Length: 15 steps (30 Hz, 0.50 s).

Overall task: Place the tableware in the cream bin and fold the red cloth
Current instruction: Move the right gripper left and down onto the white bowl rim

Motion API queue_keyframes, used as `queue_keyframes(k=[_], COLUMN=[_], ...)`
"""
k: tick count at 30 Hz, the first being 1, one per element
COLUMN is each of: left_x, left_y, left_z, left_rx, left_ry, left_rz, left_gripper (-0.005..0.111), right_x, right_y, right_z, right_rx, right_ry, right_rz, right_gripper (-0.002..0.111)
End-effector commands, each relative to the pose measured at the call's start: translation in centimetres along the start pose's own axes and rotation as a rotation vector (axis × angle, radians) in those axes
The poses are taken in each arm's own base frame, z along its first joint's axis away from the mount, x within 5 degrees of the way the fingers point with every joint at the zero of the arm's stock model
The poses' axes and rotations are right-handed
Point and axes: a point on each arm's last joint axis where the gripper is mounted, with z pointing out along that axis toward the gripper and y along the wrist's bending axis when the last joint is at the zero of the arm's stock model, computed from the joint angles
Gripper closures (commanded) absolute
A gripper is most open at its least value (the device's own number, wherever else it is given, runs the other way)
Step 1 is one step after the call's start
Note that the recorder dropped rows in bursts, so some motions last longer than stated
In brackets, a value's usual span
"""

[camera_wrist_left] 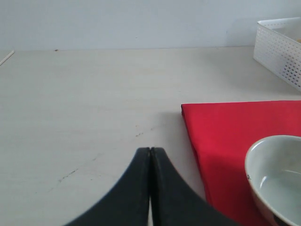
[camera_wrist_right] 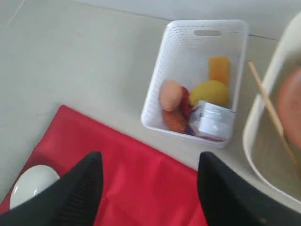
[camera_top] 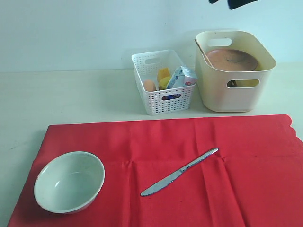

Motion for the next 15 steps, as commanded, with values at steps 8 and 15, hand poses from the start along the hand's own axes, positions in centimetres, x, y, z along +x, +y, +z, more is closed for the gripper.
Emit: queue_keyframes(k=[8, 15], left_x=[0.0, 0.0], left_y=[0.0, 0.0], left_z=[0.0, 0.0], left_rx=[-0.002, -0.002], left_ry=[-0.011, -0.011], left_rz=[0.0, 0.0], left_gripper=[0.107, 0.107], right_x=[0.9, 3.1], right_y=[10.5, 15.4], right_z=[5.1, 9.6], right_rx=[-0.182, -0.279], right_ry=[0.079, 0.186], right_rz=[-0.268, -0.373], right_gripper=[0.052, 0.052])
